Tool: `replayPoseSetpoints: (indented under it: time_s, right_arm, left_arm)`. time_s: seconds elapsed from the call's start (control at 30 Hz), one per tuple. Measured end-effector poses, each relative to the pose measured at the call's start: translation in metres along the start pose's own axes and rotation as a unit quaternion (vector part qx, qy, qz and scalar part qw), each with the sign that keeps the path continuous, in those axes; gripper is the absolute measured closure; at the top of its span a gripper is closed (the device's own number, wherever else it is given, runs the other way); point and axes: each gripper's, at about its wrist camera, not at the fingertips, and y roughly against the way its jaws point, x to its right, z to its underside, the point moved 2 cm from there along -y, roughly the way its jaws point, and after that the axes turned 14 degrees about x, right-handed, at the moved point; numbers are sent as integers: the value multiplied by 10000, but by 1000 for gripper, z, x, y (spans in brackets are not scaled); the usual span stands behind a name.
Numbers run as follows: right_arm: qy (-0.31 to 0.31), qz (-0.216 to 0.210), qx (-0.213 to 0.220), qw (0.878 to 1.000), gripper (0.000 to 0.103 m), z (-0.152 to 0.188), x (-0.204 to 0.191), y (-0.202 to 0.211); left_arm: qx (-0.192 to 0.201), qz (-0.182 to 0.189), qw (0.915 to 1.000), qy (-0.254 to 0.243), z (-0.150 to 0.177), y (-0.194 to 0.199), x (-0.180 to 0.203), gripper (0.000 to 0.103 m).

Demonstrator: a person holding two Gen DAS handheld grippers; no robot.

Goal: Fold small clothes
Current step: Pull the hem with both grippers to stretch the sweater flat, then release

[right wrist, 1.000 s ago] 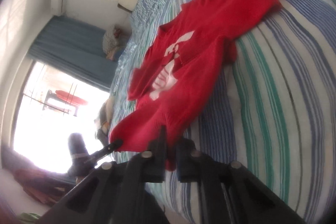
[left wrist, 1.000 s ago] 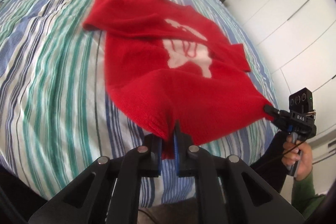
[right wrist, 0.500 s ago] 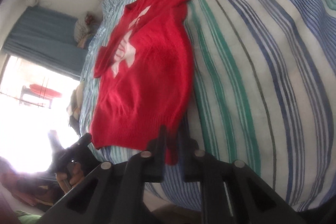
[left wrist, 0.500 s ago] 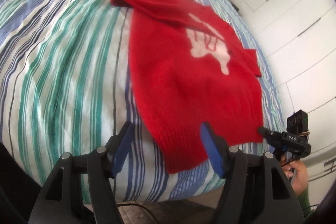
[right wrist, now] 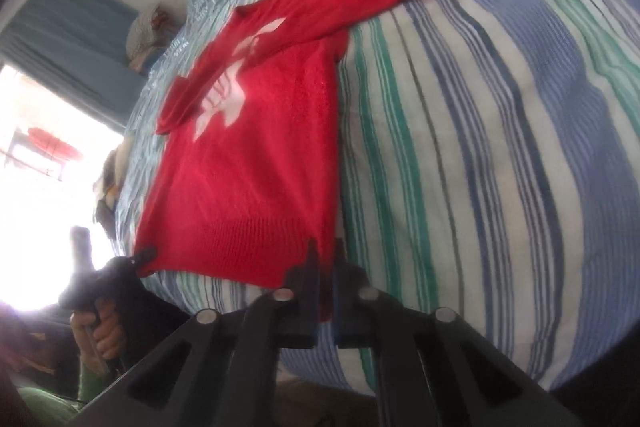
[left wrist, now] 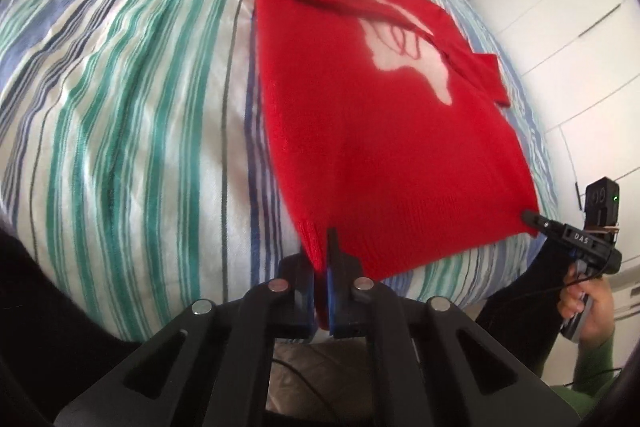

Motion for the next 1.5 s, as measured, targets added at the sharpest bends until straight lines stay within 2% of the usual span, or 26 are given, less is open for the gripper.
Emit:
replayPoseSetpoints:
  time_s: [0.1, 0.23, 0.47, 0.77, 1.07, 1.33, 1.43, 1.5]
  right_arm:
    - [286, 202, -239, 9991, 100, 9, -10, -2]
    - [212, 318, -540, 9978, 100, 26, -8, -21]
    - [53, 341, -578, 9977, 100, 33, 3, -31]
    - [-350, 143, -521, 9979, 100, 37, 14, -39]
    - [-470, 155, -447, 9978, 102, 39, 18, -36]
    - [-817, 38, -393, 9959, 101, 40, 27, -30]
    - [-818, 53, -375, 9959, 99, 41, 25, -26]
    - [-855, 26, -393, 9956, 95, 42, 25, -24]
  left_arm:
    - [-112, -453, 9980, -434, 5, -3, 5, 101]
    - [-200, -681, 9961, -527, 9, -16, 1, 101]
    - [-236, -792, 9955, -457, 13, -37, -4, 101]
    - [-100, -843, 9958, -334, 19, -42, -4, 100]
    - [-24, -879, 9953, -416, 22, -46, -3, 99]
    - [-25, -1138, 9911, -690, 23, -42, 16, 97]
    - [-27, -1244, 9888, -829, 24, -40, 22, 94]
    - [-51, -1281, 9881, -855, 25, -37, 24, 88]
